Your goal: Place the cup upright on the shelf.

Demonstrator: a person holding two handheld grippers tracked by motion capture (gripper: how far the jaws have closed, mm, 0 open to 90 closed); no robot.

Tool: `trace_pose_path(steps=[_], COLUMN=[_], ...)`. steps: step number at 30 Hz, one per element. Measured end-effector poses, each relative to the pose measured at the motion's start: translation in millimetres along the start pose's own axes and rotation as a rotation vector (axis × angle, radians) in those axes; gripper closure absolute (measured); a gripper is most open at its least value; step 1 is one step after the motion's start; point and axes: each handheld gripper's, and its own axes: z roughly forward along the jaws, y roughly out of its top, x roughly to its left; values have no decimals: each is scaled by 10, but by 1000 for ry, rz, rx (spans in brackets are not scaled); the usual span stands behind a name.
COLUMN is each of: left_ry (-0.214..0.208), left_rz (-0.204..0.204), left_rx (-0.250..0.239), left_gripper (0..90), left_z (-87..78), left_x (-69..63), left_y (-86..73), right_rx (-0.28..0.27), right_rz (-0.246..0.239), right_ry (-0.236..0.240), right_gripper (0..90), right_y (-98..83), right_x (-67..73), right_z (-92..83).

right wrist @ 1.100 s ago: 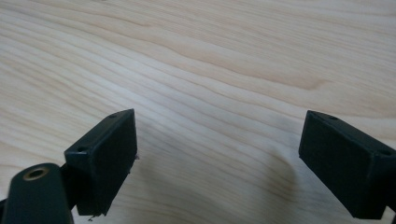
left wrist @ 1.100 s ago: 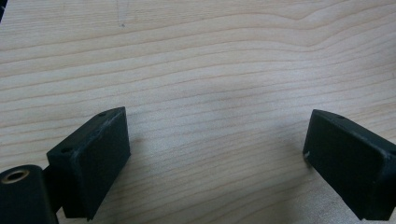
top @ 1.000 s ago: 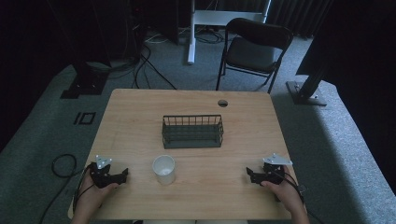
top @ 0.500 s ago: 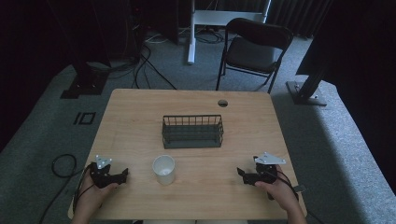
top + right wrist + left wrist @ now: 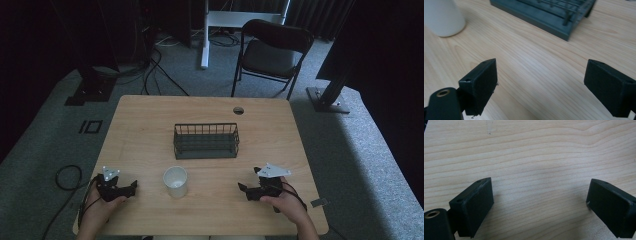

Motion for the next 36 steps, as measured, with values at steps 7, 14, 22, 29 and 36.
trace_pose_path(steps=[7, 14, 22, 29, 36], left_ry=[0, 0, 0, 0, 0], left_rz=[0, 0, 0, 0, 0], left_rx=[0, 0, -1, 0, 0], left_gripper=[76, 76, 76, 76, 76], left_z=[0, 0, 0, 0, 0], left_x=[0, 0, -1, 0, 0], left_y=[0, 0, 0, 0, 0], right_rx=[0, 3, -3, -3, -14], right_rz=[-23, -51, -82, -107, -128], right_ry=[34, 90, 124, 144, 179], right_gripper=[112, 112, 113, 113, 117], right_y=[62, 131, 211, 257, 312], right_x=[101, 244, 360, 447, 561], right_z=[97, 217, 314, 382, 445])
